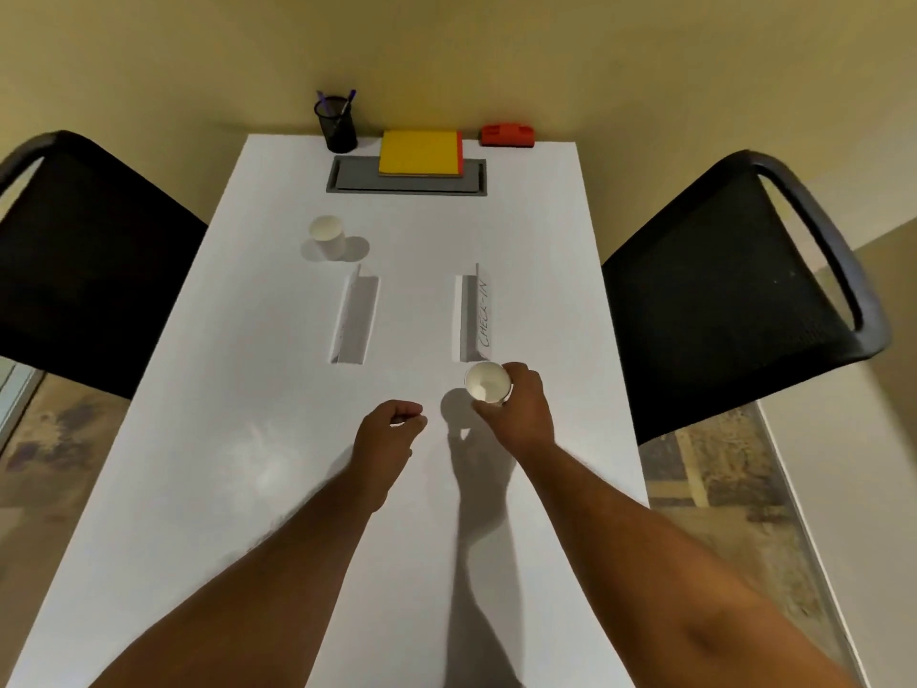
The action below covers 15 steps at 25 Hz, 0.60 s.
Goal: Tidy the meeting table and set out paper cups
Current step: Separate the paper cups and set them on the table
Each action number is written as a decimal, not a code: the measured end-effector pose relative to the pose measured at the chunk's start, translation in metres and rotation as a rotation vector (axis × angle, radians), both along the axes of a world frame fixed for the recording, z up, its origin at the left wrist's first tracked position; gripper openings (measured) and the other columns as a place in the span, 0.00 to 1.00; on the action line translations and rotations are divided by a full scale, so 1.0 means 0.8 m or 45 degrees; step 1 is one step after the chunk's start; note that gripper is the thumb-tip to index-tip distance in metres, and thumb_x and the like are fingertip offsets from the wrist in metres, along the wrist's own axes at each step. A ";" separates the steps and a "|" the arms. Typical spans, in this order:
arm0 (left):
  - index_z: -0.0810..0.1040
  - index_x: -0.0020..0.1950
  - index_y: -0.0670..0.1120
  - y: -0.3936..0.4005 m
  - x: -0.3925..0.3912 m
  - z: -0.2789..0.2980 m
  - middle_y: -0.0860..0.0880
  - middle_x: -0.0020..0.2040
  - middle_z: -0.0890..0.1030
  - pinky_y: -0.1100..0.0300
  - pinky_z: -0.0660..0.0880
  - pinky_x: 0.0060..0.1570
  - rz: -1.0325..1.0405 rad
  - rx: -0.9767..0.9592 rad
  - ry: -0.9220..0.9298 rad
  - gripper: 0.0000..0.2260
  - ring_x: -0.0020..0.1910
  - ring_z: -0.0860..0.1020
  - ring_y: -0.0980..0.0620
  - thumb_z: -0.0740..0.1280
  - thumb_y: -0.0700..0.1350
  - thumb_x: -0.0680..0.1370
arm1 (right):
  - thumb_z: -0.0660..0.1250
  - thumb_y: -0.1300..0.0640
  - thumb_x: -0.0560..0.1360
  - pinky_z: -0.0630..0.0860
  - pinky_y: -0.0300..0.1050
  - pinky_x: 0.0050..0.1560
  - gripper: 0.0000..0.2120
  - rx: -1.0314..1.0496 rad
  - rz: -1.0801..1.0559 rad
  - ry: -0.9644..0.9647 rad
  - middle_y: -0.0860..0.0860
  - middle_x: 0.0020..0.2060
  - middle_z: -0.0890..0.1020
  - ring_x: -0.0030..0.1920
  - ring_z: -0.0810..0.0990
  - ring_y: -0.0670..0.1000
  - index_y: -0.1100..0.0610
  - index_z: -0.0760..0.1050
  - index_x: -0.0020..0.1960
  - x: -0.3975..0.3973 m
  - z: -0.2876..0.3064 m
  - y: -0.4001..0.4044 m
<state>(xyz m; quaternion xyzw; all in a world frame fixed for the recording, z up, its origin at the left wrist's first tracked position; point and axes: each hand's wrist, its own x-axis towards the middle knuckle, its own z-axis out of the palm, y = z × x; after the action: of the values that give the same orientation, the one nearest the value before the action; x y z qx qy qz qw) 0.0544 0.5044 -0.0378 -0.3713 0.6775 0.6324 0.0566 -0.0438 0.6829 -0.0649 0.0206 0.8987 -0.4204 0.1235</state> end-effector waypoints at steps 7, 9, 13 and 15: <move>0.82 0.54 0.52 0.062 -0.028 -0.012 0.53 0.52 0.83 0.58 0.78 0.44 0.075 -0.023 -0.127 0.04 0.46 0.80 0.48 0.72 0.45 0.79 | 0.81 0.58 0.67 0.79 0.50 0.58 0.35 -0.103 0.223 -0.061 0.50 0.65 0.74 0.62 0.78 0.52 0.49 0.72 0.71 -0.043 -0.022 0.012; 0.82 0.56 0.50 0.069 -0.039 -0.013 0.52 0.53 0.83 0.54 0.79 0.52 0.080 -0.054 -0.126 0.06 0.49 0.80 0.48 0.72 0.45 0.80 | 0.81 0.57 0.67 0.78 0.49 0.60 0.37 -0.105 0.267 -0.077 0.51 0.66 0.73 0.64 0.77 0.51 0.48 0.71 0.73 -0.051 -0.024 0.012; 0.82 0.58 0.48 0.072 -0.042 -0.014 0.50 0.53 0.83 0.54 0.77 0.54 0.083 -0.088 -0.131 0.08 0.49 0.79 0.48 0.72 0.44 0.79 | 0.79 0.58 0.68 0.78 0.50 0.61 0.42 -0.035 0.405 -0.112 0.50 0.69 0.71 0.67 0.76 0.51 0.45 0.66 0.78 -0.049 -0.032 0.017; 0.82 0.58 0.47 0.068 -0.040 -0.013 0.50 0.53 0.83 0.57 0.77 0.52 0.085 -0.105 -0.123 0.08 0.48 0.79 0.50 0.72 0.43 0.79 | 0.79 0.57 0.68 0.78 0.50 0.62 0.44 -0.010 0.431 -0.132 0.51 0.70 0.70 0.68 0.75 0.51 0.44 0.64 0.79 -0.049 -0.034 0.020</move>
<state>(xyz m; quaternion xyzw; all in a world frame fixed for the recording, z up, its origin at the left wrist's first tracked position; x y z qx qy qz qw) 0.0221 0.5587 -0.0482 -0.4258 0.6868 0.5867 0.0528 -0.0827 0.6993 -0.0919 -0.1098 0.8801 -0.3956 0.2386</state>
